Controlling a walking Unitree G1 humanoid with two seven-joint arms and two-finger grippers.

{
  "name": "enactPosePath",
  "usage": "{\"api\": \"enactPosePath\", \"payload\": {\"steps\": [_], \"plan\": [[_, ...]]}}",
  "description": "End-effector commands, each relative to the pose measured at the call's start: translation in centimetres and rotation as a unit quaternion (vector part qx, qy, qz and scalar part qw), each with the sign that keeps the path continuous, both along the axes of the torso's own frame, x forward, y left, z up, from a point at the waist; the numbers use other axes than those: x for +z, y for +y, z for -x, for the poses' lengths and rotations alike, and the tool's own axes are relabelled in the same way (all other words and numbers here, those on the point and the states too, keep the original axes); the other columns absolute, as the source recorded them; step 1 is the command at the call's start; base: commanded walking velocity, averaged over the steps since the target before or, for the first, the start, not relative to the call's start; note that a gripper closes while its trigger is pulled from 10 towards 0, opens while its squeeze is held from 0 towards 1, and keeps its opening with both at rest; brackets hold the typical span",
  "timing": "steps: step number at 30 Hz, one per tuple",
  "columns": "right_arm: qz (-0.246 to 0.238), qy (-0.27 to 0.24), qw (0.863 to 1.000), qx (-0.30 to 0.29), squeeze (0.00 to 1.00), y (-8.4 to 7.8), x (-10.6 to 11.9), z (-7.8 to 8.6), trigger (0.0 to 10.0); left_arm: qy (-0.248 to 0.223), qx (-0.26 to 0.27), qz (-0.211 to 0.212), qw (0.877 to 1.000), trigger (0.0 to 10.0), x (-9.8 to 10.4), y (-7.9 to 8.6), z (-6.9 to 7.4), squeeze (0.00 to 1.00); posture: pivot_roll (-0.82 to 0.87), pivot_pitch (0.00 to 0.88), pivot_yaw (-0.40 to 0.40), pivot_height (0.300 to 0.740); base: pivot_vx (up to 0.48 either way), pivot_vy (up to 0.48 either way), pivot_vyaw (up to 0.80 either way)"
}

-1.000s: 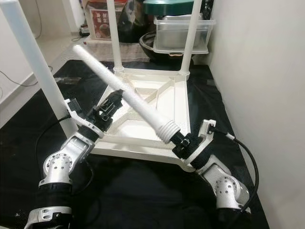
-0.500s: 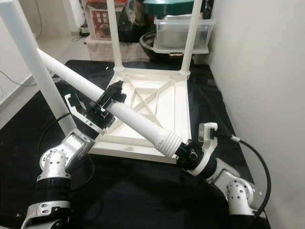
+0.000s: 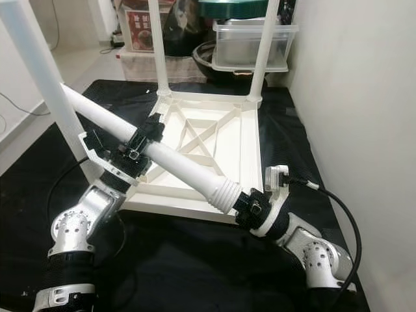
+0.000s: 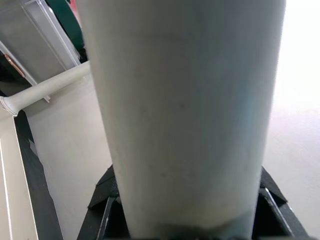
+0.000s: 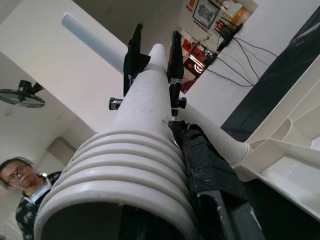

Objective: Building children table

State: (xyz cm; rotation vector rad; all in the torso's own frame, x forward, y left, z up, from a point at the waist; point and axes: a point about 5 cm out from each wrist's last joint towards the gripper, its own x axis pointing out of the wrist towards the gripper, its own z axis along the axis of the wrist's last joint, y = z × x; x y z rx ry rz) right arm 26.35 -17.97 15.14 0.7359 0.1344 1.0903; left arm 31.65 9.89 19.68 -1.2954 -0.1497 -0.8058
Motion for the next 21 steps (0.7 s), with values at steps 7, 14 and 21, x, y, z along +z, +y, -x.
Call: {"api": "enactPosePath", "payload": {"steps": [7, 14, 21], "plan": [[0.090, 0.058, 0.993, -0.042, 1.00, -1.3, -1.5, -1.1, 10.0, -0.057, -0.010, -0.006, 0.998, 0.0, 2.0, 0.4, 1.4, 0.00, -0.12, 0.000, 0.013, 0.740, 0.000, 0.000, 0.00], [0.145, 0.045, 0.987, -0.046, 0.56, -6.0, -0.2, -0.3, 10.0, -0.087, 0.016, -0.020, 0.996, 0.0, 3.0, 2.4, 2.2, 0.00, -0.12, 0.000, 0.010, 0.740, 0.000, 0.000, 0.00], [0.226, 0.020, 0.972, -0.068, 0.00, -10.0, 1.2, 0.5, 10.0, -0.098, 0.050, -0.042, 0.993, 0.0, 3.6, 4.6, 2.8, 0.00, -0.13, 0.000, 0.018, 0.740, 0.000, 0.000, 0.00]]}}
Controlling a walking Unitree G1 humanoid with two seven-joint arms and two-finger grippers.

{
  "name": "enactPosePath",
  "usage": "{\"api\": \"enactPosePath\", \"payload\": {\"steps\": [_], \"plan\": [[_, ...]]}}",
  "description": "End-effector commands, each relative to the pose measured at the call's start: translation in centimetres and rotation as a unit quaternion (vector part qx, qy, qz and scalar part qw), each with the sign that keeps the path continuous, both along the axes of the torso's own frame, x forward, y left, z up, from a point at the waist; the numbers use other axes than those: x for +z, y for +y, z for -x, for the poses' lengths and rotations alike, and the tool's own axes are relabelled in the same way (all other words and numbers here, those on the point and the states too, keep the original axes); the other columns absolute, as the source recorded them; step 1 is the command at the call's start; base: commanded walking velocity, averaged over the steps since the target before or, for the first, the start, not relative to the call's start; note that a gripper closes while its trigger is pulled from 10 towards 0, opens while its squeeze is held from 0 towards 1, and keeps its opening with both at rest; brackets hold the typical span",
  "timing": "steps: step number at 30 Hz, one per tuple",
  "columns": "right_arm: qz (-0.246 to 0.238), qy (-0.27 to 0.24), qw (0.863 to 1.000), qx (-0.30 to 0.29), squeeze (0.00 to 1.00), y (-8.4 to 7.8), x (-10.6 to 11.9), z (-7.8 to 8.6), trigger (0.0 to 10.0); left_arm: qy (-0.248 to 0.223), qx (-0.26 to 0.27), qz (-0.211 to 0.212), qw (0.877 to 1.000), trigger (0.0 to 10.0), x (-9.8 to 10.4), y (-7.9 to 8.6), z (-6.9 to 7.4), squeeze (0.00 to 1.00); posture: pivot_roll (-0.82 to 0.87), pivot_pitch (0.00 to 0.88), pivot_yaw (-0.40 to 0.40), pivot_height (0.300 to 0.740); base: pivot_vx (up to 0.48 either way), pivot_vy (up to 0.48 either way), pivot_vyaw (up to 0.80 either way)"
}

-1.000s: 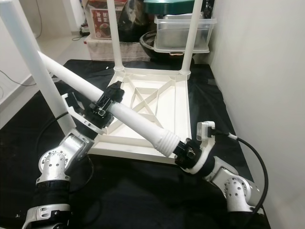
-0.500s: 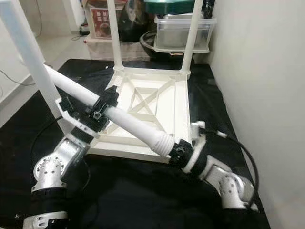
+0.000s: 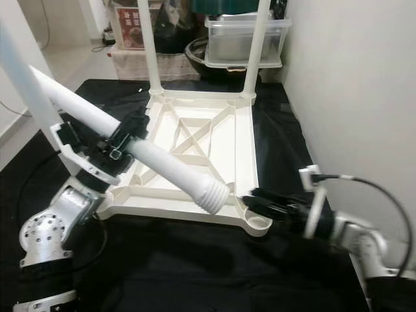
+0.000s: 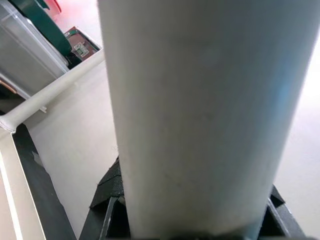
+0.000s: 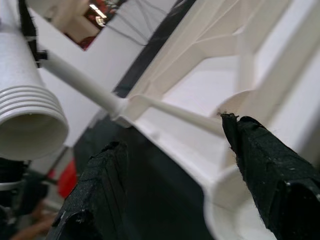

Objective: Building children table

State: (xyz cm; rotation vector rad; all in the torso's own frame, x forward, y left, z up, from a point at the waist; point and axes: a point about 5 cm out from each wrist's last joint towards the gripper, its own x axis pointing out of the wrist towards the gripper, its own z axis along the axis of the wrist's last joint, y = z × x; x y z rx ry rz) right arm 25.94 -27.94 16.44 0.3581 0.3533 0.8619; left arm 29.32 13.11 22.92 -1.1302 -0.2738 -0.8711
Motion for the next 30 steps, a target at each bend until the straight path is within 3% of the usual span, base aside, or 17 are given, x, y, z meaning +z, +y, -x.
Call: {"api": "enactPosePath", "payload": {"steps": [1, 3, 4, 6, 7, 8, 11, 13, 14, 15, 16, 17, 18, 21, 30], "plan": [[0.002, -0.003, 1.000, 0.004, 0.00, 0.0, -0.1, 0.1, 10.0, -0.015, 0.025, 0.007, 1.000, 0.0, 0.4, 1.4, 0.4, 0.00, -0.13, 0.000, 0.018, 0.740, 0.000, 0.000, 0.00], [0.017, -0.029, 0.999, -0.033, 0.00, -1.5, 1.3, -0.8, 10.0, -0.013, 0.026, -0.011, 1.000, 0.0, 0.4, 1.6, 0.4, 0.00, -0.14, 0.000, 0.029, 0.740, 0.000, 0.000, 0.00], [0.014, -0.047, 0.998, -0.047, 0.00, -1.5, 2.4, -1.7, 10.0, -0.008, 0.020, -0.028, 0.999, 0.0, 0.2, 1.3, 0.3, 0.00, -0.14, 0.000, 0.035, 0.740, 0.000, 0.000, 0.00], [0.014, -0.047, 0.998, -0.047, 0.00, -1.5, 2.4, -1.7, 10.0, -0.008, 0.020, -0.028, 0.999, 0.0, 0.2, 1.3, 0.3, 0.00, -0.14, 0.000, 0.035, 0.740, 0.000, 0.000, 0.00], [0.004, -0.061, 0.996, -0.059, 0.00, -1.3, 3.6, -2.6, 10.0, 0.000, 0.010, -0.043, 0.999, 3.8, -0.1, 0.8, 0.1, 0.00, -0.14, 0.000, 0.037, 0.740, 0.000, 0.000, 0.00], [-0.011, -0.083, 0.996, -0.042, 0.00, -0.3, 5.5, -3.6, 10.0, -0.002, -0.012, -0.081, 0.997, 10.0, -0.3, -0.1, 0.1, 0.00, -0.14, 0.000, 0.038, 0.740, 0.000, 0.000, 0.00], [-0.023, -0.097, 0.995, -0.021, 0.00, 0.8, 6.9, -4.2, 10.0, -0.008, -0.031, -0.113, 0.993, 10.0, -0.4, -0.8, 0.2, 0.00, -0.14, 0.000, 0.037, 0.740, 0.000, 0.000, 0.00], [-0.028, -0.117, 0.992, 0.035, 0.00, 3.1, 8.6, -4.7, 10.0, -0.022, -0.063, -0.162, 0.984, 10.0, -0.5, -1.8, 0.4, 0.00, -0.13, 0.000, 0.033, 0.740, 0.000, 0.000, 0.00], [-0.028, -0.117, 0.992, 0.035, 0.00, 3.1, 8.6, -4.7, 10.0, -0.022, -0.063, -0.162, 0.984, 10.0, -0.5, -1.8, 0.4, 0.00, -0.13, 0.000, 0.033, 0.740, 0.000, 0.000, 0.00], [-0.023, -0.118, 0.990, 0.076, 0.00, 4.8, 8.7, -4.7, 10.0, -0.034, -0.079, -0.186, 0.979, 10.0, -0.3, -2.3, 0.5, 0.00, -0.12, 0.000, 0.030, 0.740, 0.000, 0.000, 0.00], [-0.023, -0.118, 0.990, 0.076, 0.00, 4.8, 8.7, -4.7, 10.0, -0.034, -0.079, -0.186, 0.979, 10.0, -0.3, -2.3, 0.5, 0.00, -0.12, 0.000, 0.030, 0.740, 0.000, 0.000, 0.00], [-0.018, -0.111, 0.987, 0.116, 0.00, 6.5, 8.4, -4.5, 10.0, -0.048, -0.093, -0.208, 0.972, 10.0, -0.1, -2.7, 0.6, 0.00, -0.12, 0.000, 0.028, 0.740, 0.000, 0.000, 0.00], [-0.018, -0.111, 0.987, 0.116, 0.00, 6.5, 8.4, -4.5, 10.0, -0.048, -0.093, -0.208, 0.972, 10.0, -0.1, -2.7, 0.6, 0.00, -0.12, 0.000, 0.028, 0.740, 0.000, 0.000, 0.00], [-0.005, -0.077, 0.976, 0.203, 0.00, 9.5, 6.7, -3.8, 10.0, -0.089, -0.128, -0.254, 0.955, 10.0, 0.6, -3.7, 1.0, 0.00, -0.10, 0.000, 0.021, 0.740, 0.000, 0.000, 0.00], [-0.014, -0.054, 0.964, 0.262, 0.00, 11.3, 6.0, -2.4, 10.0, -0.116, -0.140, -0.279, 0.943, 10.0, 1.1, -3.8, 1.0, 0.00, -0.10, 0.000, 0.025, 0.740, 0.000, 0.000, 0.00]]}}
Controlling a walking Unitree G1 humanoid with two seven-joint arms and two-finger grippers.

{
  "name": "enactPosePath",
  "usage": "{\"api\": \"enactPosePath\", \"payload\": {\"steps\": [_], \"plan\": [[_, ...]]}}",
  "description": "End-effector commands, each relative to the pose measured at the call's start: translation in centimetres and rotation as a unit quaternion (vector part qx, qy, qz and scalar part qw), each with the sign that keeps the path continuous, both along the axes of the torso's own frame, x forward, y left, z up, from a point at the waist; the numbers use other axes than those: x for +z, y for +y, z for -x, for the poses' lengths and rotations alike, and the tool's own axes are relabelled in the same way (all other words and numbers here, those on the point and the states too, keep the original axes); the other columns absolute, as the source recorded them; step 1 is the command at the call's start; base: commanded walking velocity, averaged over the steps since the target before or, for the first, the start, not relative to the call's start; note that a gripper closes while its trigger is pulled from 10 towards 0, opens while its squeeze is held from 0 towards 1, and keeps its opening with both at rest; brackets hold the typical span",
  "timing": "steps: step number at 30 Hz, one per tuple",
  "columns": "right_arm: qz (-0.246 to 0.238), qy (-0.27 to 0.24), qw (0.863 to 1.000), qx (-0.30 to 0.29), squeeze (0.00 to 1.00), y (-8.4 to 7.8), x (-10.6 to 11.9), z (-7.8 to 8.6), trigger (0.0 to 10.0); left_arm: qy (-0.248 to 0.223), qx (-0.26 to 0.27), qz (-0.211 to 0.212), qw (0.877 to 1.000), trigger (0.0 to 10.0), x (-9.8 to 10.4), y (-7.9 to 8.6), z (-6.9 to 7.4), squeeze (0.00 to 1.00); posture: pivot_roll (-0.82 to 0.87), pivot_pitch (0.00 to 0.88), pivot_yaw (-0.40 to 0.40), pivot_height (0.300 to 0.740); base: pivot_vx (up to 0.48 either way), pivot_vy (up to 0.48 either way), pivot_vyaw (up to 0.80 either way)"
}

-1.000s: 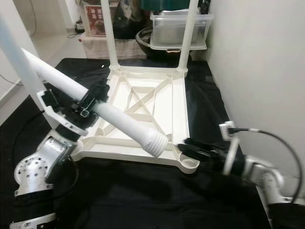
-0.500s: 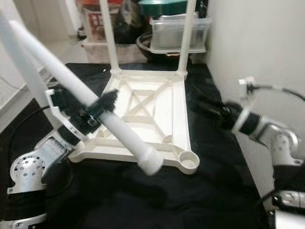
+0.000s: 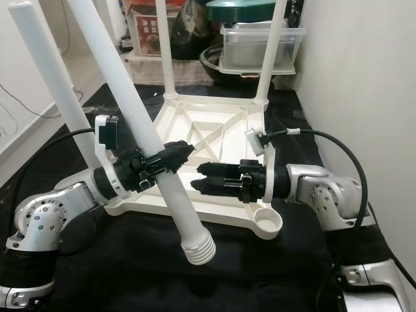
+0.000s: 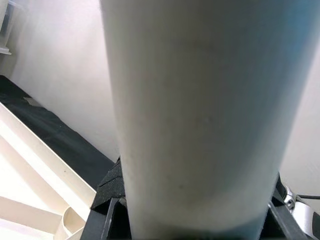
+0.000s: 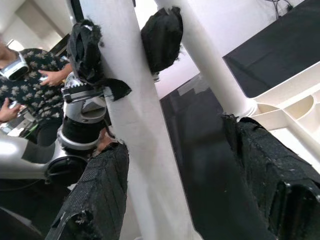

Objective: Building children table

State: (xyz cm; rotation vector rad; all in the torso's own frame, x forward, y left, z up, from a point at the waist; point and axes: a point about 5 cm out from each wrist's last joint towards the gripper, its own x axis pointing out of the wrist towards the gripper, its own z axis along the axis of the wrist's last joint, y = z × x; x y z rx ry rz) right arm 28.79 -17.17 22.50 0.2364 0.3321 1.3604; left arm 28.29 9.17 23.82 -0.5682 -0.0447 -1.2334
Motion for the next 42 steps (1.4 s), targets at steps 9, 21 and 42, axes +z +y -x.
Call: {"api": "enactPosePath", "payload": {"steps": [9, 21, 42], "plan": [[-0.010, -0.004, 0.997, 0.082, 0.00, 3.8, 0.3, 1.8, 10.0, -0.013, -0.009, -0.024, 1.000, 10.0, -0.1, 0.0, -0.7, 0.00, -0.11, 0.000, 0.038, 0.740, 0.000, 0.000, 0.00], [0.056, -0.055, 0.995, 0.064, 0.00, 9.3, -2.0, 0.9, 9.3, -0.021, -0.017, -0.013, 1.000, 10.0, 0.4, -1.5, -1.6, 0.00, -0.10, 0.000, 0.037, 0.740, 0.000, 0.000, 0.00], [0.063, -0.042, 0.997, 0.033, 0.00, 9.3, -2.4, 0.8, 0.0, -0.045, 0.015, -0.010, 0.999, 10.0, 0.2, -1.3, -2.0, 1.00, -0.10, 0.000, 0.020, 0.740, 0.000, 0.000, 0.00]]}}
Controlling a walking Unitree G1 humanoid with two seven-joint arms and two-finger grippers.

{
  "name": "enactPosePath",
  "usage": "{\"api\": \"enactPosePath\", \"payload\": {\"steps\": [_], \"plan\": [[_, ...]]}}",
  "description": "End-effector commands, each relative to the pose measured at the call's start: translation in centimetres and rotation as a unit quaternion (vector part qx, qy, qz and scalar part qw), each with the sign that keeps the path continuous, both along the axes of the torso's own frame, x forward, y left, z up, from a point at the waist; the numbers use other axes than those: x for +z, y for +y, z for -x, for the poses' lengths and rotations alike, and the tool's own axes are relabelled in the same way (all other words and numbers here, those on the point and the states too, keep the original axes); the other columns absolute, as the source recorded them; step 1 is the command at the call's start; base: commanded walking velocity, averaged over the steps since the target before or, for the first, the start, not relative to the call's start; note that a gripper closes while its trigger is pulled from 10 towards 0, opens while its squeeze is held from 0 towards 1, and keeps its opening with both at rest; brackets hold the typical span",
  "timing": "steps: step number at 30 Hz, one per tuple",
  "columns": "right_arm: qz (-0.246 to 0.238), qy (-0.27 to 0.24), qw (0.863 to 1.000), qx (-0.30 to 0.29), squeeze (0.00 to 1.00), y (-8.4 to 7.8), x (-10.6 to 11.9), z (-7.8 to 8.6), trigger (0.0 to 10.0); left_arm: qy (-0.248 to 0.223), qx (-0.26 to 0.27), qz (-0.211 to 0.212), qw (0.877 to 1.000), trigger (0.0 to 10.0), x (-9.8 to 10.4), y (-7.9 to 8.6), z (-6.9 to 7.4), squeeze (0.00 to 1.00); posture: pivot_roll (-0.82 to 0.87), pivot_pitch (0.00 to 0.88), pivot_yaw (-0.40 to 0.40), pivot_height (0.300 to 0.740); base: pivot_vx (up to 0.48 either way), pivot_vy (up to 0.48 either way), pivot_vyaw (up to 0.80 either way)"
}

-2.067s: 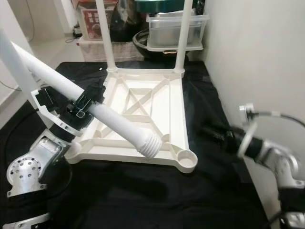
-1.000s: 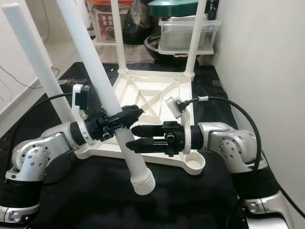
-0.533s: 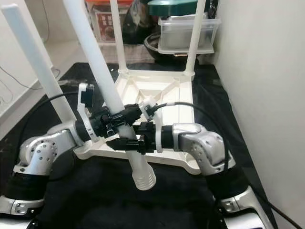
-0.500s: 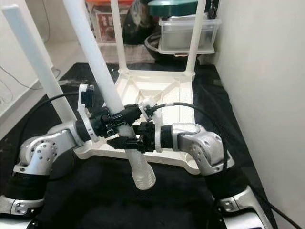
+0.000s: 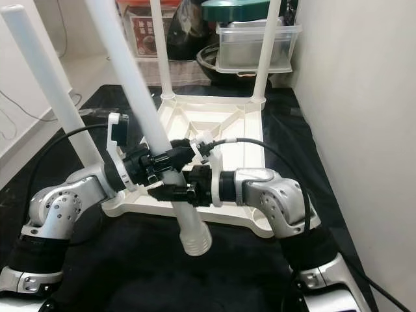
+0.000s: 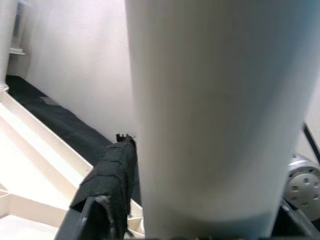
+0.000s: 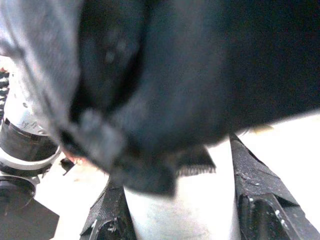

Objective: Building children table

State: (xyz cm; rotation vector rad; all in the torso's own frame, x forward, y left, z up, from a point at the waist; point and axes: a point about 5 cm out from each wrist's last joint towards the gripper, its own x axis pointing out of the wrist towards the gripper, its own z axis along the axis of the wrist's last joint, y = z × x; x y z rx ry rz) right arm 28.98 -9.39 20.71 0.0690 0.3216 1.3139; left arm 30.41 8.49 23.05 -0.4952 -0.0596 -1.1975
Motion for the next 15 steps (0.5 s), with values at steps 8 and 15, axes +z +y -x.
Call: {"api": "enactPosePath", "payload": {"steps": [8, 15], "plan": [[0.003, -0.005, 1.000, -0.010, 0.00, -0.8, 0.2, -0.7, 0.0, -0.058, 0.005, -0.032, 0.998, 10.0, 1.3, 1.2, 1.3, 1.00, -0.09, 0.000, 0.010, 0.740, 0.000, 0.000, 0.00], [-0.021, -0.022, 0.995, -0.097, 0.00, -3.9, 1.9, -2.8, 0.0, -0.080, -0.012, -0.067, 0.995, 10.0, 1.1, 3.2, 4.6, 0.00, -0.09, 0.000, 0.012, 0.740, 0.000, 0.000, 0.00]]}}
